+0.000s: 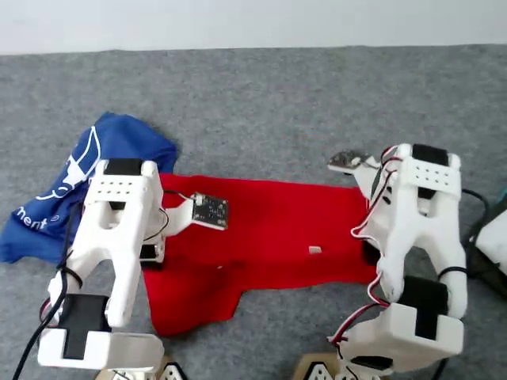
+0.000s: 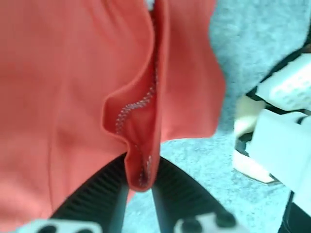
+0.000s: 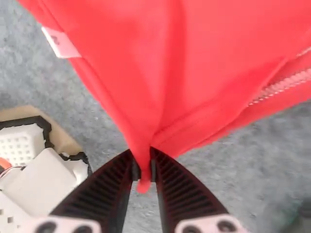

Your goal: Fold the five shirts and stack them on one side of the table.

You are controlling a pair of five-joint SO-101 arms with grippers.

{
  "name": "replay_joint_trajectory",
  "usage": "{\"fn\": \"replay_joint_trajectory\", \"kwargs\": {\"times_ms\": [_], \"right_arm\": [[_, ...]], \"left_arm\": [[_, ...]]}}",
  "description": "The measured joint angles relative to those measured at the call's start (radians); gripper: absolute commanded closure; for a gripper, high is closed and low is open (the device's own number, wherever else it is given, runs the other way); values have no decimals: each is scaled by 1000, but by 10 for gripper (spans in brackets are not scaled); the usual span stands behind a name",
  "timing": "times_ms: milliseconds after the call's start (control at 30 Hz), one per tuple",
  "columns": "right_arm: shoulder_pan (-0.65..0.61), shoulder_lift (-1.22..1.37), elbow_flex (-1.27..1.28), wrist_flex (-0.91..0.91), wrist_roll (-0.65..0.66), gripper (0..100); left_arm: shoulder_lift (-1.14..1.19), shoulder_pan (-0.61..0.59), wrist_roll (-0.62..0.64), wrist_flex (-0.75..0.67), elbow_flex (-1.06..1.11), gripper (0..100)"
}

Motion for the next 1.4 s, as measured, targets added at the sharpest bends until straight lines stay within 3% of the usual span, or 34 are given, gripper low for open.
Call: {"fn": "replay_joint_trajectory", "kwargs": {"times_ms": [367, 533, 733, 933, 1400], "right_arm": [[8, -12, 34, -5, 0, 987], [8, -12, -83, -87, -11, 987], [-66, -12, -354, -235, -98, 987], [-84, -12, -634, -258, -219, 987], [-29, -219, -717, -258, -319, 987]], "left_arm": [[0, -29, -41, 0, 21, 998], [0, -54, -40, 0, -14, 998], [0, -91, 178, -66, -261, 998], [0, -97, 336, -77, -457, 998], [-150, -92, 376, -77, -499, 998]]}}
